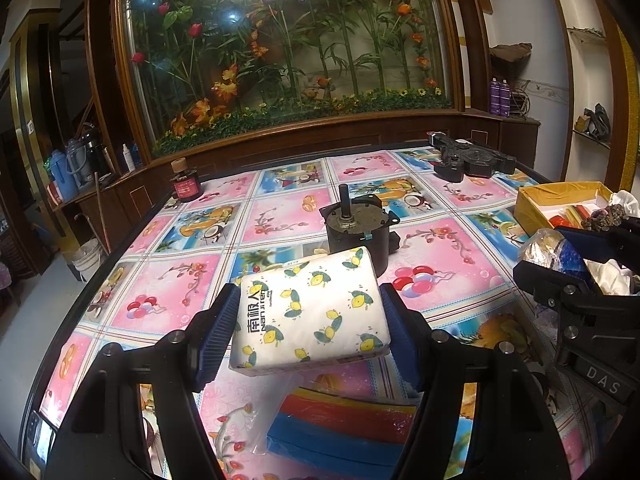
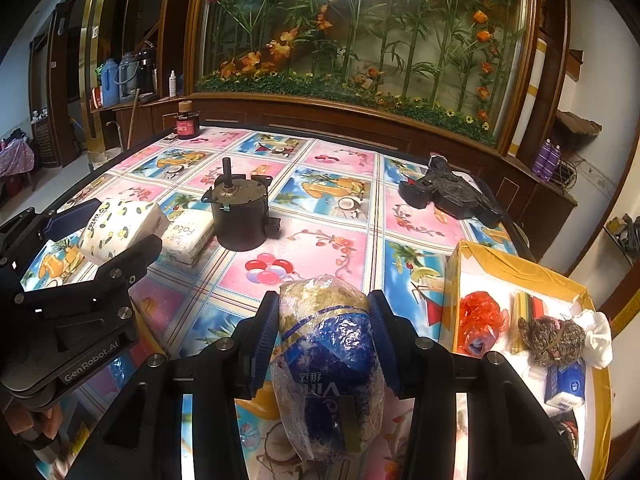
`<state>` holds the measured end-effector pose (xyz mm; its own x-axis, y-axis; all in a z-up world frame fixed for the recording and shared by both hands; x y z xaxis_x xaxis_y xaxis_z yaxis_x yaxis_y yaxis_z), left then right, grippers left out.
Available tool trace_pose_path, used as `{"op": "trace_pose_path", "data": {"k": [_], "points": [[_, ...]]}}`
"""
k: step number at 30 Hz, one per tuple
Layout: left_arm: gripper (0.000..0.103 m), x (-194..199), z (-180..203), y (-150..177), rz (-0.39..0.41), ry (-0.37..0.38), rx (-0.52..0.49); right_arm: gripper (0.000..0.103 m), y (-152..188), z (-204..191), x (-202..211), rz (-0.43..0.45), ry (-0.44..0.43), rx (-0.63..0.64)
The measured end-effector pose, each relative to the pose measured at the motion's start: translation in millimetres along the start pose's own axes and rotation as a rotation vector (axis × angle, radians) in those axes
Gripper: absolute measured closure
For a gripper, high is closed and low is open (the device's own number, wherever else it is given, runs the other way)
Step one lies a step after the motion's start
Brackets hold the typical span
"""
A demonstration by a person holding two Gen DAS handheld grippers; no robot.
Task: Organize soft objects
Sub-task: 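Lift the lemon-print tissue pack with left tool while right tool lifts the Vinda bag, then lower the tissue pack and Vinda bag into the white box and open both tools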
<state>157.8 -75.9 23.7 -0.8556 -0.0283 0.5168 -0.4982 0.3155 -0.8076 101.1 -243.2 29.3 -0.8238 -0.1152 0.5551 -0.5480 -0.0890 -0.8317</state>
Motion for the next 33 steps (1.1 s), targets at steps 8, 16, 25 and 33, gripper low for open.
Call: {"op": "trace_pose_path", "data": {"k": [8,16,25,33], "points": [[0.034,13,7,-8,0.008,0.046,0.079,0.059,-8,15,10,0.027,-0.007,-0.051],[0.034,31,77,-33,0.024,0.223,0.132,0.059,-20,99,36,0.098,0.028,-0.262],[0.034,54,181,-67,0.036,0.421,0.039,0.059,-4,186,47,0.085,0.105,-0.427],[0.034,58,245,-57,-0.018,0.530,-0.105,0.058,12,228,38,-0.026,0.150,-0.517]]}}
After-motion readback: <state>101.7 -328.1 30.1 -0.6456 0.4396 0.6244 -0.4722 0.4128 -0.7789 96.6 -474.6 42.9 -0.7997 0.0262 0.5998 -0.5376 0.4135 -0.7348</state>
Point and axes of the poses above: each gripper's, at about its wrist camera, not at the fingertips, and x roughly against the way its jaws point, z to its right, y to its underside, the point moved 7 cm from there along -x, roughly the way its jaws point, and after that the axes turned 9 degrees about -x, right-handed, at the moved point
